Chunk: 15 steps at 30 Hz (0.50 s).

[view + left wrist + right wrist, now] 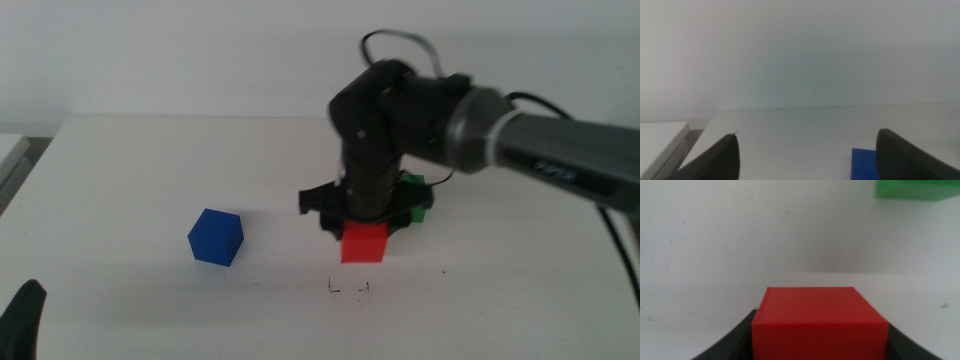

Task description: Stack red cubes first, then green, then blue cubes in a specific spot.

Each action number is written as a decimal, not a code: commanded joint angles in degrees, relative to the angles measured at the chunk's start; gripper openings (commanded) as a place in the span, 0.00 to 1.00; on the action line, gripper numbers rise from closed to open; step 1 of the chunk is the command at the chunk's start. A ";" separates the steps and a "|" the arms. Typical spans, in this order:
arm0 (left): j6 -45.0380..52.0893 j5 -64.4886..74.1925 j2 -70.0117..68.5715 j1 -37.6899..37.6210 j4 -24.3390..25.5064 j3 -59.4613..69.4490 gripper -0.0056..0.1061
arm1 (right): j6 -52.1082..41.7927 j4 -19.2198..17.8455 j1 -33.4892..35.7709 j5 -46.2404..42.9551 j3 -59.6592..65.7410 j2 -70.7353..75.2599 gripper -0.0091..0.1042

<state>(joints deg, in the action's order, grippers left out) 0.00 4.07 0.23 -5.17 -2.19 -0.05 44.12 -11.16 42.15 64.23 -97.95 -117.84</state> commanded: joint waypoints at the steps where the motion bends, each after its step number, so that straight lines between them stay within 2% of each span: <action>1: 0.00 -0.95 -0.23 0.06 -0.21 0.05 0.87 | 2.60 -0.53 0.96 1.01 -1.42 -1.50 0.25; 9: 0.00 -0.95 -0.23 0.06 -0.21 0.05 0.87 | 6.52 -0.97 2.98 0.31 -1.52 -3.35 0.25; 15: 0.00 -0.95 -0.23 0.06 -0.21 0.05 0.87 | 8.65 -3.12 3.04 0.19 -1.52 -4.85 0.25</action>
<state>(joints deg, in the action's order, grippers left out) 0.00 3.95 0.23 -5.17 -2.19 -0.05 51.80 -12.62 45.16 64.42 -99.07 -122.48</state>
